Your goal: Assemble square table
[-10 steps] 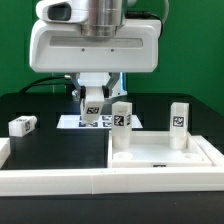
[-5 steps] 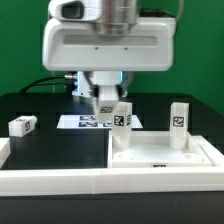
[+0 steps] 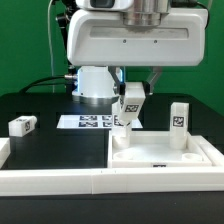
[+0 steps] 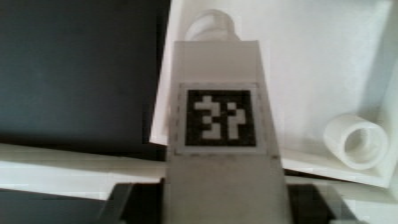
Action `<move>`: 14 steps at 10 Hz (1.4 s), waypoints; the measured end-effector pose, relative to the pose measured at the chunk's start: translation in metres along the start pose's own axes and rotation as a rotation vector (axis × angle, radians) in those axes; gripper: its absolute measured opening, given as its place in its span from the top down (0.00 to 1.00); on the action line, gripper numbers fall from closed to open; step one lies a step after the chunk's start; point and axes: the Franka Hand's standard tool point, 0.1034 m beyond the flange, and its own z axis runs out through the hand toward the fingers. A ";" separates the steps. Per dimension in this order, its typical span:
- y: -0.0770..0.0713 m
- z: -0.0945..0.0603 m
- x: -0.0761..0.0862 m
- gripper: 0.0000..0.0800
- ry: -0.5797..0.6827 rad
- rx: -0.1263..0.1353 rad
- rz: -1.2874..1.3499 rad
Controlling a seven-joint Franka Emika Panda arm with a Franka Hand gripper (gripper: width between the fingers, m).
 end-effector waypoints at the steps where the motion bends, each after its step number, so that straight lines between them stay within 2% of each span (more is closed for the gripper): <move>1: 0.000 0.000 0.000 0.64 0.000 0.000 0.000; 3: -0.004 0.003 0.002 0.64 0.021 0.004 0.008; 4: -0.010 0.002 0.004 0.64 0.027 0.007 0.007; 5: -0.015 0.001 0.011 0.64 0.066 0.004 0.000; 6: -0.021 0.000 0.021 0.64 0.158 -0.004 -0.002; 9: -0.041 -0.002 0.033 0.64 0.355 -0.015 -0.016; 11: -0.052 -0.003 0.033 0.64 0.351 -0.005 -0.005; 14: -0.053 -0.001 0.033 0.64 0.348 -0.005 0.003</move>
Offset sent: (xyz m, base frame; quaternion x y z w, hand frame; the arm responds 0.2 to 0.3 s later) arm 0.0054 0.0323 0.0011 0.0467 0.0045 0.0361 0.9982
